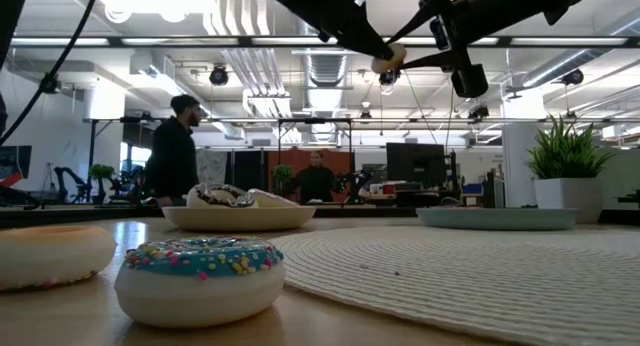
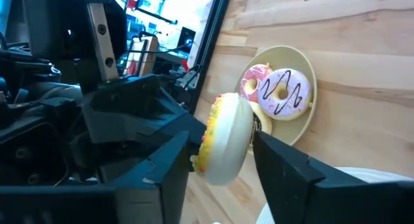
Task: Pick & Place donuts
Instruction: Put the small yellow donut on the blue plate
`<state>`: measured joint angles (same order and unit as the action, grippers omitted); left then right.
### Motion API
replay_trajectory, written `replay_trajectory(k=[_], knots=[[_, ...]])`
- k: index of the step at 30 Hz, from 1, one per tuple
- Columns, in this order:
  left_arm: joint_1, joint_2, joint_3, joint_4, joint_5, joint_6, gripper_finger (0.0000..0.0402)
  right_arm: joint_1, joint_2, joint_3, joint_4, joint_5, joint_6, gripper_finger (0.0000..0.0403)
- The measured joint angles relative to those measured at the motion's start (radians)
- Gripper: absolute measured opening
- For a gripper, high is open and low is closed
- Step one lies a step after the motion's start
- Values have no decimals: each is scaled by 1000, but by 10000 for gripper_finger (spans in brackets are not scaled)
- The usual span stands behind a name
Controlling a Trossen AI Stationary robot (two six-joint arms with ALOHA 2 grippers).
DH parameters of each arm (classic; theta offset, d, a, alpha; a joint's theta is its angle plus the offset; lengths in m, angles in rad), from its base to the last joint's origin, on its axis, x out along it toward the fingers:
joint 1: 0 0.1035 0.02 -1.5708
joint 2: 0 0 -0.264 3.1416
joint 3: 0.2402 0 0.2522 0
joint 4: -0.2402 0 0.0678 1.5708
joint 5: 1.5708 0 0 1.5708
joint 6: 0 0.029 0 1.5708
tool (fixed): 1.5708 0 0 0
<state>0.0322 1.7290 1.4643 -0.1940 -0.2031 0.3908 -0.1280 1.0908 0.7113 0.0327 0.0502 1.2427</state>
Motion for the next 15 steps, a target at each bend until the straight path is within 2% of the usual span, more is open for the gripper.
replay_trajectory(k=[8,12,15], knots=[[1,0,-1,-1,0,-5,6,0,-3,0,-17,-2,-2,63],[1,0,-1,-6,-6,-8,38,0,-4,0,-38,1,-4,28],[1,0,-1,8,-52,-28,73,-5,-4,0,-72,10,-5,19]])
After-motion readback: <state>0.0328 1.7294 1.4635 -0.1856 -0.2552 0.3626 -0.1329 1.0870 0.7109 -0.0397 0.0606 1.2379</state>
